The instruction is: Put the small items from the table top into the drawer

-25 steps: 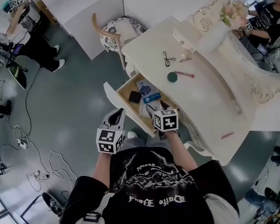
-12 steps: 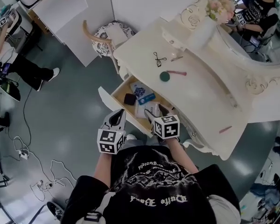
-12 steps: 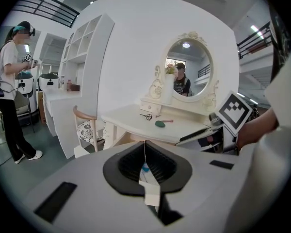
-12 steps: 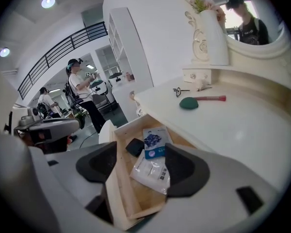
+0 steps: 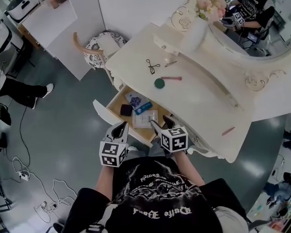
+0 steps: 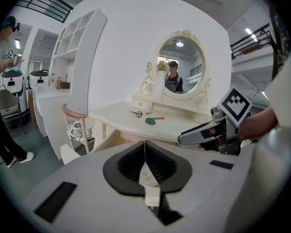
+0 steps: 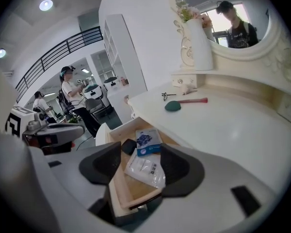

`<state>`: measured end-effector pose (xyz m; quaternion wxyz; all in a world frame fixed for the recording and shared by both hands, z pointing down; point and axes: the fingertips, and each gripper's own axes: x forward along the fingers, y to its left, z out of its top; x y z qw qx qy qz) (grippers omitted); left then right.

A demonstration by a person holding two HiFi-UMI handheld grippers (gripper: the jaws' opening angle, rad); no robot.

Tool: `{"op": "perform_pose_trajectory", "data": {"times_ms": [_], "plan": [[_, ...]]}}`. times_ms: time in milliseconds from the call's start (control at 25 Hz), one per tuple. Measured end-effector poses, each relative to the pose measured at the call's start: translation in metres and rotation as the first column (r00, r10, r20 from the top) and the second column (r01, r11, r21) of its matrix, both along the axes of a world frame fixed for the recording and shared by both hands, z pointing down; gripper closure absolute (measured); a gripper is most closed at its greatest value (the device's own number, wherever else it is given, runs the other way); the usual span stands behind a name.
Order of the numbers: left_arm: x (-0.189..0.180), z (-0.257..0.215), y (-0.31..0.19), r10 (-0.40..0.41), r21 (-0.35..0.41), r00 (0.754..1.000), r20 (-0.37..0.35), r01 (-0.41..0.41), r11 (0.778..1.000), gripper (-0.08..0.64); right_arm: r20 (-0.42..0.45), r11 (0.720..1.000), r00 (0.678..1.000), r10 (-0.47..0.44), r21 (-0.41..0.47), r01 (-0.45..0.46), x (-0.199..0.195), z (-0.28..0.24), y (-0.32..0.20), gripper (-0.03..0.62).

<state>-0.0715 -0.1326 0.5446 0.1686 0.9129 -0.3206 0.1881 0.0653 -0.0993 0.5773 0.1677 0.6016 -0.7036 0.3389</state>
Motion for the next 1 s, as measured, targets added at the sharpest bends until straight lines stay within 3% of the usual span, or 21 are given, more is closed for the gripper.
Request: {"op": "perform_pose_trajectory", "data": {"times_ms": [440,680,1000], "plan": [[0.005,0.003,0.009,0.033,-0.01,0.999,-0.009,-0.034,0.999,0.543,-0.09,0.996,0.995,0.036,0.087,-0.028,0.01,-0.021,0.017,0.428],[-0.003,0.006,0.007,0.027,-0.014,1.0,-0.007,-0.027,1.0,0.543,-0.102,0.99,0.99,0.099,0.114,-0.087,0.021,-0.029,0.021,0.5],[-0.005,0.006,0.007,0.037,0.0,0.999,-0.004,-0.037,0.999,0.543,-0.136,0.984,0.985,0.103,0.157,-0.081,0.016,-0.035,0.018,0.578]]}}
